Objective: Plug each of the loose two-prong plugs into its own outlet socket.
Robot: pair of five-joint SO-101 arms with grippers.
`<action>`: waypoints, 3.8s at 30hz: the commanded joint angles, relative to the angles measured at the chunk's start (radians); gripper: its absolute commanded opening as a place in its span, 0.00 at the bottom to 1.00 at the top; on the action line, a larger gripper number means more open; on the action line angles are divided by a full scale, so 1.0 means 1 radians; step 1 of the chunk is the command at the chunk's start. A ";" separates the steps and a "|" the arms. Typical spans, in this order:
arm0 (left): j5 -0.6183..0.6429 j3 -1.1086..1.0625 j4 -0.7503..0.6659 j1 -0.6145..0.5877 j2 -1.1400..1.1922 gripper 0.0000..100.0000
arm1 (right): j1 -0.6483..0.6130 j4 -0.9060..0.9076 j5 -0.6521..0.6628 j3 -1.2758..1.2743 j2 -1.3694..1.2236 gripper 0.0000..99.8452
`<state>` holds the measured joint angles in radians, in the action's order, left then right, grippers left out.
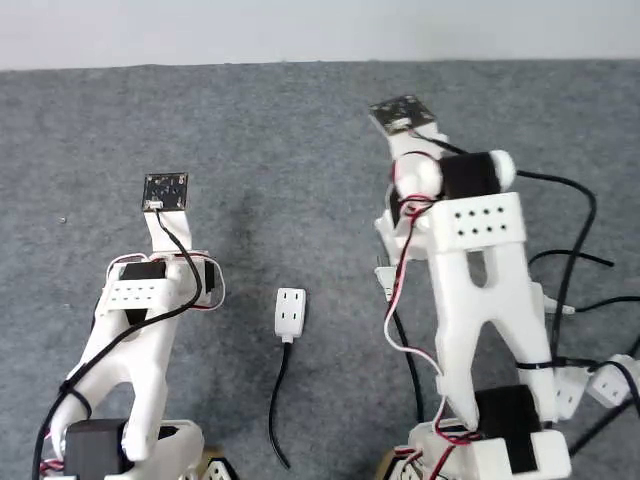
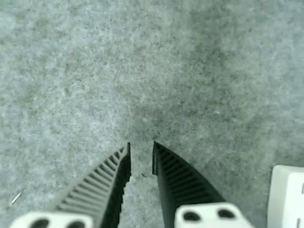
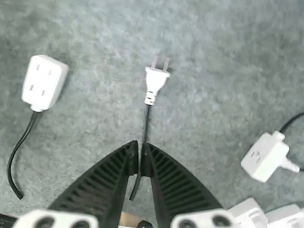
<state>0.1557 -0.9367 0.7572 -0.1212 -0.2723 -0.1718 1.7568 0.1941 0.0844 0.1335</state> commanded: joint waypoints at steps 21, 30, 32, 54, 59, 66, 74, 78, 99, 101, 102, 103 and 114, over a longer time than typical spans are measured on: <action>-0.003 0.027 -0.020 -0.002 -0.003 0.07 | -0.044 -0.453 0.044 -0.146 -0.418 0.16; -0.003 0.027 -0.021 -0.002 -0.003 0.07 | -0.064 -0.364 0.026 0.175 -0.745 0.15; -0.003 0.027 -0.021 -0.002 -0.003 0.07 | -0.062 -0.320 0.025 0.226 -0.777 0.10; -0.003 0.027 -0.021 -0.002 -0.003 0.07 | -0.005 -0.214 0.140 0.264 -0.165 0.01; -0.003 0.027 -0.021 -0.002 -0.003 0.07 | 0.018 -0.297 0.224 0.161 -0.061 0.01; -0.003 0.027 -0.021 -0.002 -0.003 0.07 | -0.005 -0.664 0.247 -0.292 0.257 0.01; -0.003 0.027 -0.021 -0.002 -0.003 0.07 | -0.038 -1.448 0.253 -1.145 0.797 0.01; -0.003 0.027 -0.021 -0.002 -0.003 0.07 | -0.062 -1.814 0.252 -1.522 1.059 0.01; -0.003 0.027 -0.021 -0.003 -0.003 0.07 | -0.119 -1.055 0.175 -1.766 1.679 0.01; -0.003 0.027 -0.021 -0.003 -0.003 0.07 | -0.116 -1.055 0.175 -1.766 1.679 0.03; -0.003 0.027 -0.021 -0.003 -0.003 0.07 | -0.107 -1.055 0.173 -1.766 1.679 0.06; -0.003 0.027 -0.021 -0.003 -0.003 0.07 | -0.097 -1.055 0.170 -1.765 1.679 0.10; -0.003 0.027 -0.021 -0.003 -0.003 0.07 | -0.107 -0.842 0.173 -1.557 1.681 0.22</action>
<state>0.1557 -0.9367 0.7572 -0.1212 -0.2723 -0.2608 0.8393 0.3705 -1.6095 1.7983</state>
